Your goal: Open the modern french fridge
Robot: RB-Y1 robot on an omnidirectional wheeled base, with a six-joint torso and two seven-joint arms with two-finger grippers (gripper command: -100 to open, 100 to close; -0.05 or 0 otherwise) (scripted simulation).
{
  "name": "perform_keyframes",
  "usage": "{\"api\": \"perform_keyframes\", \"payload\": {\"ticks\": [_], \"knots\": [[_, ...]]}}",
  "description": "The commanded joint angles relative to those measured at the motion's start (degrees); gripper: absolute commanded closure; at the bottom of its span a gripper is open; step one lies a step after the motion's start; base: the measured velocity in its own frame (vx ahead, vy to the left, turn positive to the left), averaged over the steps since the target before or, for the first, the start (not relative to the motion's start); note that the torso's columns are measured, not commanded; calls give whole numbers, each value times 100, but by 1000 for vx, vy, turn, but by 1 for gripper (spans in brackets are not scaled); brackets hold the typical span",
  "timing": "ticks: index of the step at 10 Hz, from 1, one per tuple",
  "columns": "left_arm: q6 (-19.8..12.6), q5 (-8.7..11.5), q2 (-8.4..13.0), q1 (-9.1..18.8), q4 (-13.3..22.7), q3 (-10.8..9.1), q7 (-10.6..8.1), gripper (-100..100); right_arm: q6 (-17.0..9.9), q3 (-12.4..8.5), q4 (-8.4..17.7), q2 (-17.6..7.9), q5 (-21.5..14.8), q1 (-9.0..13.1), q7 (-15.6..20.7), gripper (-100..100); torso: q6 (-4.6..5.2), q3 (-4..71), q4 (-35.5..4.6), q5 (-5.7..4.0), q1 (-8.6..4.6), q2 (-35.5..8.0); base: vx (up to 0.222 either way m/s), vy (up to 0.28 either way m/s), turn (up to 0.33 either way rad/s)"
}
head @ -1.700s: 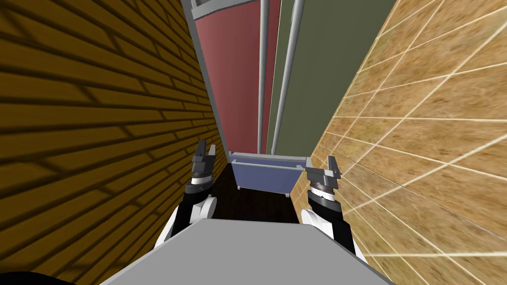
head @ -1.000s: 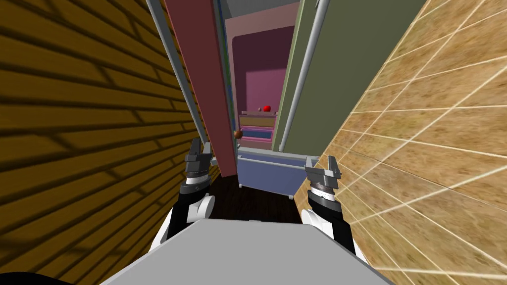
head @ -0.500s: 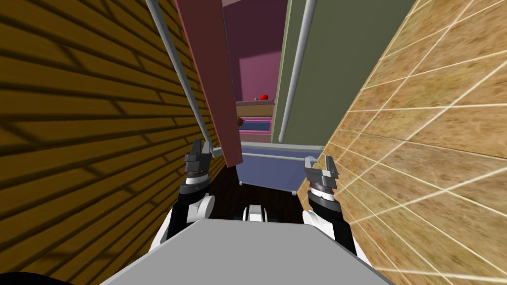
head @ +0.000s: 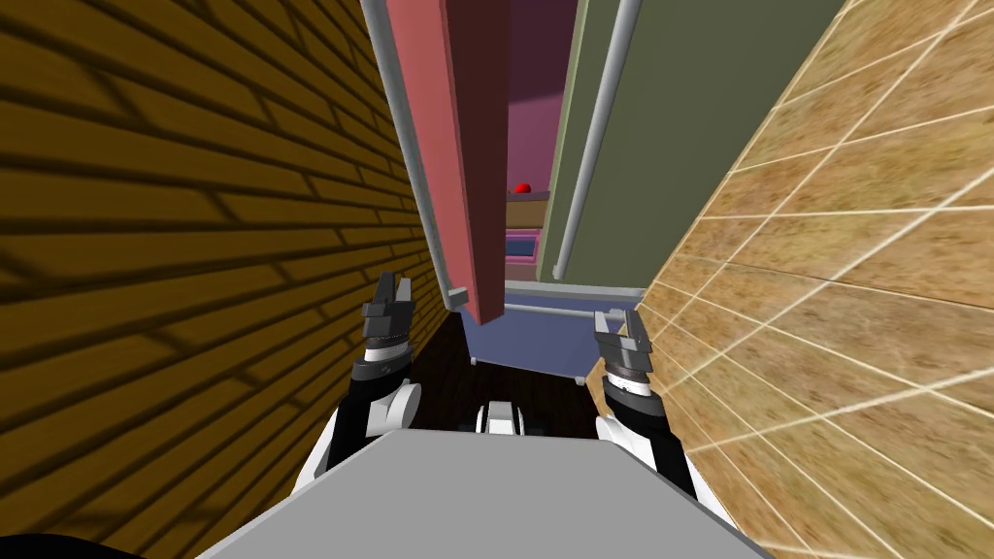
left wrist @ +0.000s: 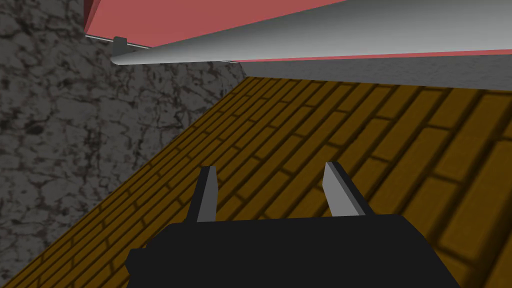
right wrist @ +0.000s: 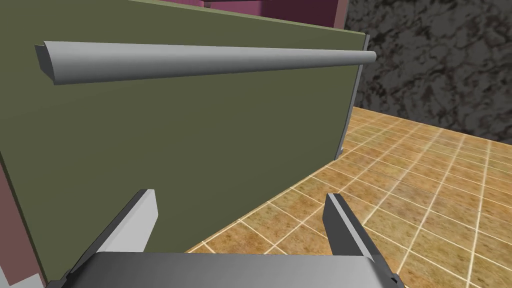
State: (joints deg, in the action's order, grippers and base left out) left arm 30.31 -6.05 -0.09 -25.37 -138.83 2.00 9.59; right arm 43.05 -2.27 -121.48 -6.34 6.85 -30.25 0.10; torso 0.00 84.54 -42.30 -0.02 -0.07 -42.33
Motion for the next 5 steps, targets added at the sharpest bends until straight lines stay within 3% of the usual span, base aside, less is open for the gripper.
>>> {"api": "perform_keyframes", "payload": {"ticks": [1,2,3,4,5], "knots": [[0,0,0,0,0,0,0,0,253,36,238,-140,-8,43,359,-100,0,0,0,2,8,1,30,44,-3],[0,0,0,0,0,0,0,0,486,64,470,-247,-12,90,564,-100,0,1,0,3,8,3,49,59,-1],[0,0,0,0,0,0,0,0,486,64,470,-247,-12,90,693,-100,0,5,2,3,12,10,41,51,-3],[0,0,0,0,0,0,0,0,717,93,707,-340,-17,143,867,-100,0,5,2,2,7,7,48,62,-2],[0,0,0,0,0,0,0,0,731,93,724,-340,-17,143,1029,-100,-1,5,2,2,9,9,44,57,-2]]}}
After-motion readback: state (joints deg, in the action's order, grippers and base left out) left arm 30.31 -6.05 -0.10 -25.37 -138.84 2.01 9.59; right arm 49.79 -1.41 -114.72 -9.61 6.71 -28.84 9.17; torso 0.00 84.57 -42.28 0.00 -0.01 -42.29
